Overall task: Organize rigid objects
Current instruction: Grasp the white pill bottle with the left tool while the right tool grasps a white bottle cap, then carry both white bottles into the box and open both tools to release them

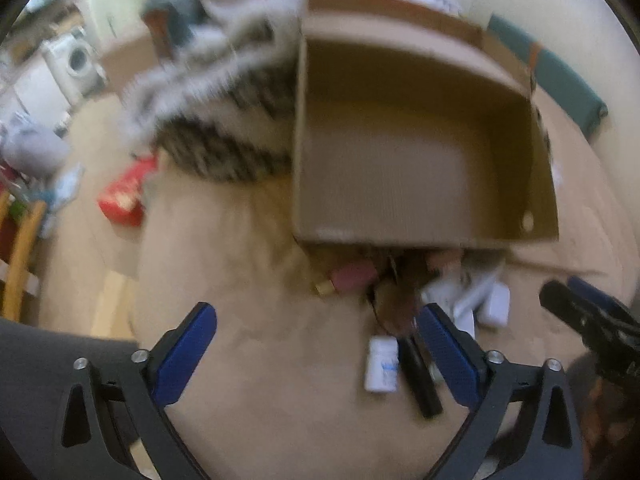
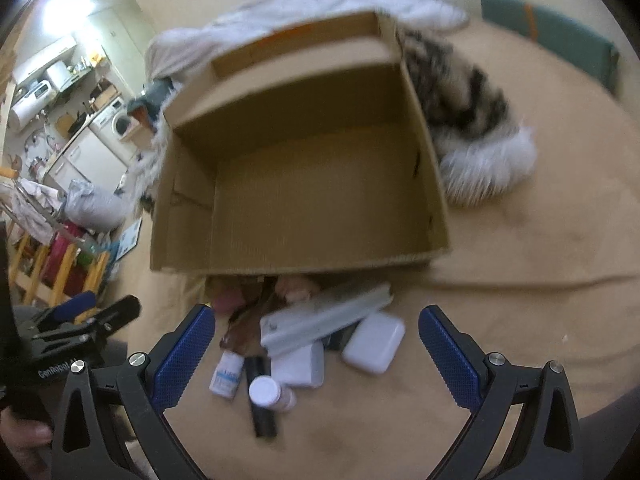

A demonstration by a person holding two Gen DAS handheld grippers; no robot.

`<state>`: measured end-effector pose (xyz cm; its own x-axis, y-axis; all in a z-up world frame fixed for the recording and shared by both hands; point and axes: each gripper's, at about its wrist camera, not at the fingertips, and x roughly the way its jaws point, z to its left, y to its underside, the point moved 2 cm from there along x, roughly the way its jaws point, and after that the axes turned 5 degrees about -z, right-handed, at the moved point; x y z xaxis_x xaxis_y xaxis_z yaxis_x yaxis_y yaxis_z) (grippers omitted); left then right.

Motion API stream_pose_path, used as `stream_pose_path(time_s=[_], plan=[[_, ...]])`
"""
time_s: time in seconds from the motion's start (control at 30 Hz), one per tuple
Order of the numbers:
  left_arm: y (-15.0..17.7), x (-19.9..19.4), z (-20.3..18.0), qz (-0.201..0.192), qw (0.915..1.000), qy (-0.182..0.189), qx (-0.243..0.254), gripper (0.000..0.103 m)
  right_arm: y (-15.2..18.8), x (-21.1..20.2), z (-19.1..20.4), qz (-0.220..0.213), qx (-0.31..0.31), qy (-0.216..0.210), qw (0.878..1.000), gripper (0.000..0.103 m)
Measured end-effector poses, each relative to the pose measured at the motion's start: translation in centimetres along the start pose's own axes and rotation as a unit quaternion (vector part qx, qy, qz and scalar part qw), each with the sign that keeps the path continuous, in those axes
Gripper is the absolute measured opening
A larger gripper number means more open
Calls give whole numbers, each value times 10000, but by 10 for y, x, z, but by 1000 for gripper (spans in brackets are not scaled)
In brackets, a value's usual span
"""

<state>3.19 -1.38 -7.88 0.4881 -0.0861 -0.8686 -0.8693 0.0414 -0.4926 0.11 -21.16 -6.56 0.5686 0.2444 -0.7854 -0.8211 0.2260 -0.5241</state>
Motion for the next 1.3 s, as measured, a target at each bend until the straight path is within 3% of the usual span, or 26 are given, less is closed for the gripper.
stream_pose_path(time_s=[0.1,0.23,0.37,0.43,0.5,0.53,0.67,0.9,0.97,1.0,1.03,1.3], plan=[[11,23,-9,583,9981,194,58,72,4,10,-5,226,111,81,9997,103],[26,47,-27,1205,9909,570,163,66,9,18,-7,418,199,20,9989,103],[42,65,-42,1619,9843,591,389,54,14,25,-6,715,345,-389,9961,103],[49,73,-44,1775,9817,583,371,42,19,30,-4,943,441,-648,9925,97],[55,78,-45,1878,9799,562,371,33,24,38,-3,1244,602,-946,9859,80],[57,80,-45,1930,9789,561,371,24,28,42,-3,1395,701,-1058,9821,78],[61,78,-39,1952,9785,601,292,24,42,60,3,1873,777,-1156,9724,58],[55,62,-14,1800,9828,386,106,24,55,77,17,2211,627,-1033,9677,58],[53,58,-3,1778,9834,346,21,24,58,82,18,2238,602,-953,9681,54],[54,58,-1,1770,9836,337,-19,24,58,82,18,2225,562,-924,9689,42],[53,56,3,1742,9842,321,-46,24,57,82,18,2192,540,-908,9699,36],[50,32,18,1373,9900,198,-238,24,53,72,20,1929,416,-1025,9750,28]])
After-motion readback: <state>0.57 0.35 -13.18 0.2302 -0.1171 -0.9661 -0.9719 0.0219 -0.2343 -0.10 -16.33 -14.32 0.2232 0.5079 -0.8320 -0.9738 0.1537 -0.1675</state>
